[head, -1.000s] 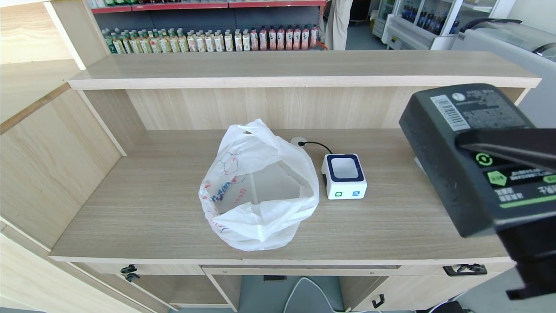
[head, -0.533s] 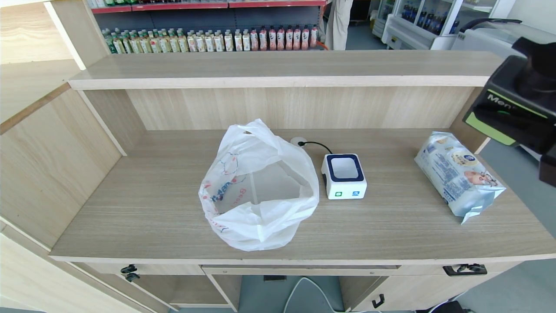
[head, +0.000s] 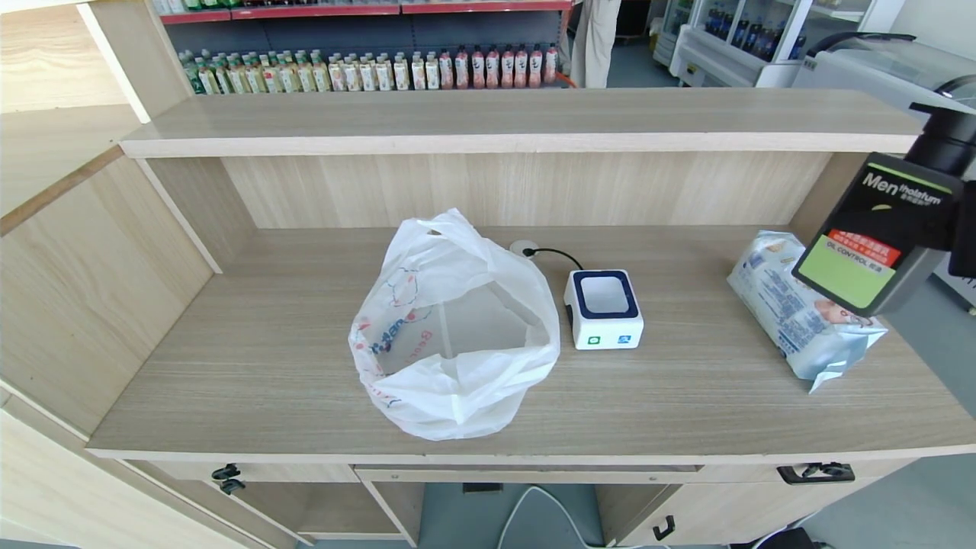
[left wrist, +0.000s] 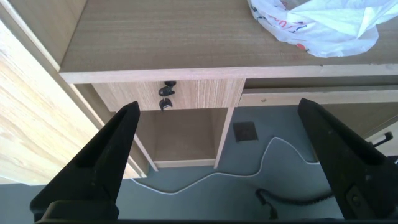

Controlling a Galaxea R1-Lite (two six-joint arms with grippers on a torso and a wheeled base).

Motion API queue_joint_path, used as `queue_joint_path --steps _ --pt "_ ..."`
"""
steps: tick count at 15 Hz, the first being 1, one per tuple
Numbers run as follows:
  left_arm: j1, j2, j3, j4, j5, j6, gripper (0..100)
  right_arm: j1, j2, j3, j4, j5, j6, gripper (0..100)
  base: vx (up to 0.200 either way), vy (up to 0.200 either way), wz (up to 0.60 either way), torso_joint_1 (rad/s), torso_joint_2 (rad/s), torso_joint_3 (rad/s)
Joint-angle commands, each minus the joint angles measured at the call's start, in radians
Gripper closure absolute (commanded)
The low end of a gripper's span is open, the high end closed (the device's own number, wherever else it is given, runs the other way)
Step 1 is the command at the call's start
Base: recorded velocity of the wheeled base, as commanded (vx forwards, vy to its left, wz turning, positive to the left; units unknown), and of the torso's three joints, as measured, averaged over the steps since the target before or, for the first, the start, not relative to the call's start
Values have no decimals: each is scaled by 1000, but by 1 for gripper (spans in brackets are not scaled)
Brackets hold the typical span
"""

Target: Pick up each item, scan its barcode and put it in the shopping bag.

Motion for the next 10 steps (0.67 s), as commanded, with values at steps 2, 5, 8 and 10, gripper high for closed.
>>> queue_joint_path --steps 2,5,8,10 --pt "0 1 0 0 0 0 0 -96 132 11 -167 97 2 100 0 0 0 0 0 0" --pt "0 1 0 0 0 0 0 -113 166 -7 -199 143 -70 100 0 0 0 0 0 0" --pt "0 1 0 0 0 0 0 -115 161 3 -195 140 -158 100 0 0 0 0 0 0" --pt "0 1 0 0 0 0 0 -115 163 2 -201 140 -202 100 0 0 0 0 0 0"
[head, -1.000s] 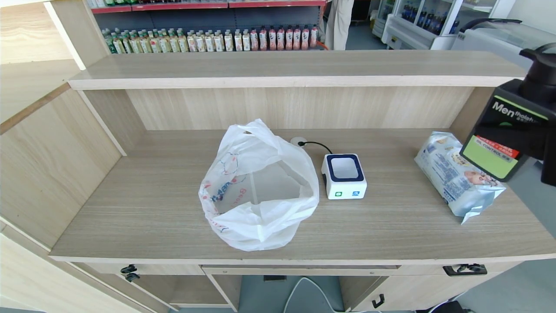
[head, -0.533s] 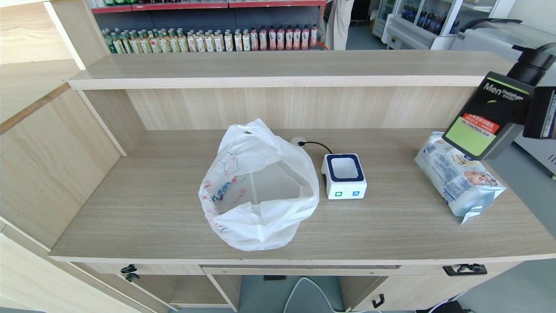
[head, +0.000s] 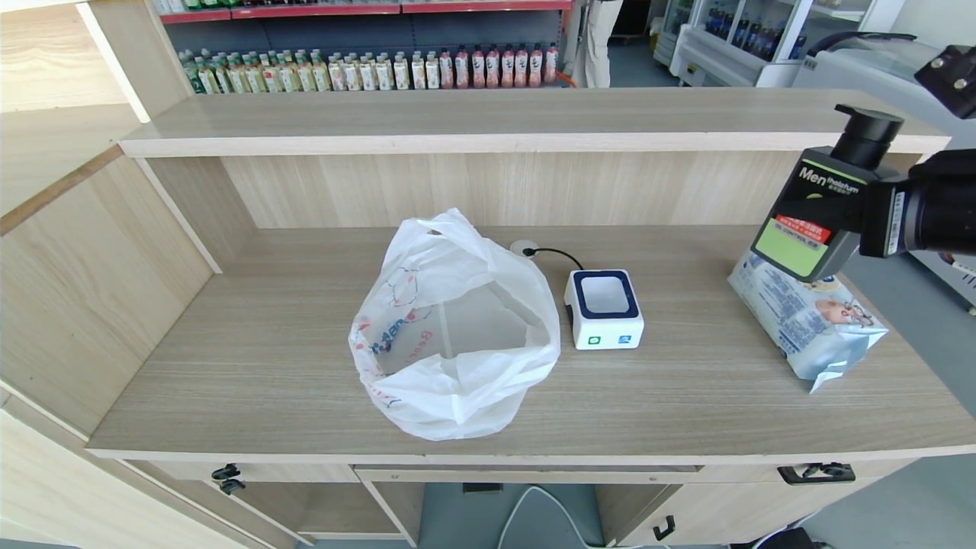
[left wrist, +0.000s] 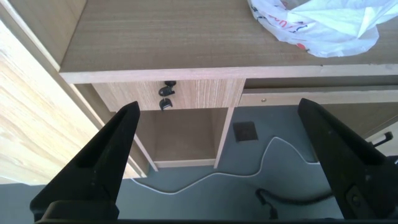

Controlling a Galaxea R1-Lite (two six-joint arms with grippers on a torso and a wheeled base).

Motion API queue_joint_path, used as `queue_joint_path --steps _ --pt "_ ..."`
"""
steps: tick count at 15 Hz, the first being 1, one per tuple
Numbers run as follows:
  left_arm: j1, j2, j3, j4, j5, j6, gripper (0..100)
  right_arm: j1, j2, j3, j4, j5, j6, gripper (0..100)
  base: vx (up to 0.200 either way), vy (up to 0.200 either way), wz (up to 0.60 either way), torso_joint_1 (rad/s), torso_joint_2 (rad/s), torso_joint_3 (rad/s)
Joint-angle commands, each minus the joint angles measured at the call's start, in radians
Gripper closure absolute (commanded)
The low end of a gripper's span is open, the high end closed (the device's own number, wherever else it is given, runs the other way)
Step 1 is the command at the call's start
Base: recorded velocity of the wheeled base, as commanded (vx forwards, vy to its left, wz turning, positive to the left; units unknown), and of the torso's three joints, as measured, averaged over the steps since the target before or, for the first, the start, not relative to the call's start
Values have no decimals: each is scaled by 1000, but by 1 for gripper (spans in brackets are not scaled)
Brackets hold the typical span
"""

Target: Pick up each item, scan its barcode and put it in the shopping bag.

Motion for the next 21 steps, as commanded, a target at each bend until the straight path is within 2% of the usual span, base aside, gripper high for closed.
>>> queue_joint_path --steps 1,7,10,14,16,17,18,19,20,21 --pt "0 1 0 0 0 0 0 0 4 -6 -3 0 -5 100 0 0 0 0 0 0" --pt "0 1 0 0 0 0 0 6 4 5 -34 0 -2 100 0 0 600 4 2 2" --pt "0 1 0 0 0 0 0 -17 42 6 -38 103 88 100 0 0 0 0 0 0" --pt "0 1 0 0 0 0 0 -68 206 8 -238 140 217 100 0 0 0 0 0 0" --pt "0 1 0 0 0 0 0 -80 229 15 -256 218 231 100 0 0 0 0 0 0" --pt "0 1 0 0 0 0 0 -80 231 20 -255 215 229 100 0 0 0 0 0 0" --pt "0 1 0 0 0 0 0 -80 220 32 -253 184 217 100 0 0 0 0 0 0" --pt "0 1 0 0 0 0 0 -83 206 49 -262 51 159 100 0 0 0 0 0 0" --pt "0 1 0 0 0 0 0 -83 199 63 -259 -107 107 100 0 0 0 0 0 0" --pt "0 1 0 0 0 0 0 -69 188 81 -262 -325 101 100 0 0 0 0 0 0"
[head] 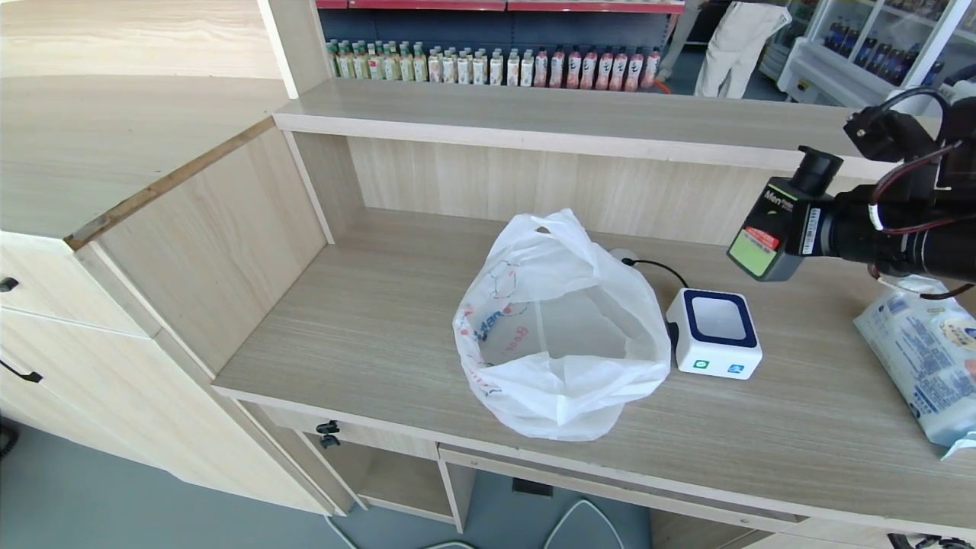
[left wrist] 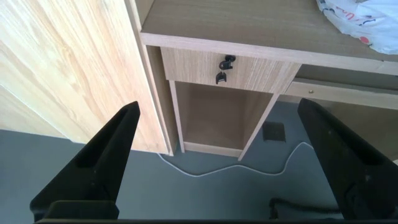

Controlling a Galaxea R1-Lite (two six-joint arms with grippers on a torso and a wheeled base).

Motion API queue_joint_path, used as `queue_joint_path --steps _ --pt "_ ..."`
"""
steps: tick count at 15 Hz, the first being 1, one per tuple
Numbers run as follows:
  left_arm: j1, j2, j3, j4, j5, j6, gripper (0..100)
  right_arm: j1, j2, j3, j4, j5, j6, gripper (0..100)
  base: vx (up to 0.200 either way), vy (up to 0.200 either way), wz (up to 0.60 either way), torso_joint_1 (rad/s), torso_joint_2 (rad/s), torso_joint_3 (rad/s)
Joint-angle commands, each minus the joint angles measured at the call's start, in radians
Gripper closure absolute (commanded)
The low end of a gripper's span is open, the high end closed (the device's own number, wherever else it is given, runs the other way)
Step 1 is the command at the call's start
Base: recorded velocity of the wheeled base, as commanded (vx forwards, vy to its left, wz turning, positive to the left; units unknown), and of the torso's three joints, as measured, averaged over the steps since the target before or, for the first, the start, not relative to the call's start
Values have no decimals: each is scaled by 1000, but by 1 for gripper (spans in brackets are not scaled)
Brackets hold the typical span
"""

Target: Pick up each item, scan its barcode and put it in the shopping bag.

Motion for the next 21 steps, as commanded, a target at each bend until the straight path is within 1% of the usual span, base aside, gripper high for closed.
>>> queue_joint_path --steps 1,2,3,4,5,6,8,9,11,12,14,15,16,19,21 --pt "0 1 0 0 0 0 0 16 -37 34 -1 -169 -30 100 0 0 0 0 0 0" --pt "0 1 0 0 0 0 0 18 -48 39 1 -112 -26 100 0 0 0 0 0 0" --pt "0 1 0 0 0 0 0 13 -59 37 -1 40 -26 100 0 0 0 0 0 0" --pt "0 1 0 0 0 0 0 5 -63 34 -1 150 -26 100 0 0 0 0 0 0" --pt "0 1 0 0 0 0 0 -31 -68 30 -10 419 -29 100 0 0 0 0 0 0" --pt "0 1 0 0 0 0 0 -35 -65 31 -24 500 -27 100 0 0 0 0 0 0" --pt "0 1 0 0 0 0 0 -38 -37 57 -65 548 -26 100 0 0 0 0 0 0" --pt "0 1 0 0 0 0 0 -61 -11 56 -67 564 -24 100 0 0 0 0 0 0" --pt "0 1 0 0 0 0 0 -114 39 48 -70 647 4 100 0 0 0 0 0 0" --pt "0 1 0 0 0 0 0 -134 69 37 -70 670 28 100 0 0 0 0 0 0" --pt "0 1 0 0 0 0 0 -150 116 14 -79 681 71 100 0 0 0 0 0 0" --pt "0 1 0 0 0 0 0 -163 153 -2 -99 726 117 100 0 0 0 0 0 0" --pt "0 1 0 0 0 0 0 -177 179 -21 -102 756 131 100 0 0 0 0 0 0" --pt "0 1 0 0 0 0 0 -196 243 -39 -97 796 134 100 0 0 0 0 0 0" --pt "0 1 0 0 0 0 0 -203 285 -42 -99 796 134 100 0 0 0 0 0 0"
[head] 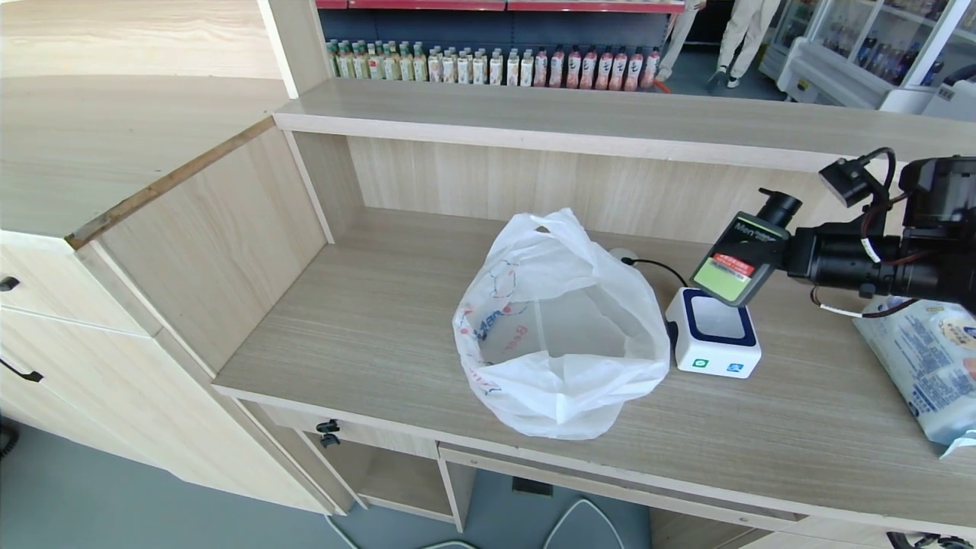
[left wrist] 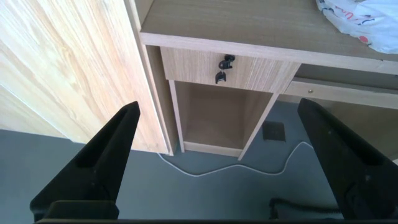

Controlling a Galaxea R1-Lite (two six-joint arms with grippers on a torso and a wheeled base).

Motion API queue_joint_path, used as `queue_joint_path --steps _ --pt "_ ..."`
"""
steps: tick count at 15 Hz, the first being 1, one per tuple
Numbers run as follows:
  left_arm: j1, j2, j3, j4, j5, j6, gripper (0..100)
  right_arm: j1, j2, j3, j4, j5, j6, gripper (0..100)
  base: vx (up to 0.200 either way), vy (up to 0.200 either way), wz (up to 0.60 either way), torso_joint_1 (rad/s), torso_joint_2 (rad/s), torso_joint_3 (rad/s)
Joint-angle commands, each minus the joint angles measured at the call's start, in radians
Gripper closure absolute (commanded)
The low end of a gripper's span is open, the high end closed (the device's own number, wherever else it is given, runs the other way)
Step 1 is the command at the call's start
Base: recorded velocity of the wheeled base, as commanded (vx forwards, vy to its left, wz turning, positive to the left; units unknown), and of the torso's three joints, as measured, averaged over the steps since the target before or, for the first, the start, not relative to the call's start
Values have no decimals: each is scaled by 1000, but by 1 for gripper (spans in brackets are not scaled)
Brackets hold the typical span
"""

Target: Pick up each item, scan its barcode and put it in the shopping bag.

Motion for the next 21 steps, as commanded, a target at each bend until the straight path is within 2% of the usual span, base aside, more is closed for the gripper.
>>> queue_joint_path --steps 1,21 --pt "0 1 0 0 0 0 0 -11 64 -2 -2 2 -2 100 0 0 0 0 0 0" --pt "0 1 0 0 0 0 0 -9 112 -9 -48 3 -23 100 0 0 0 0 0 0"
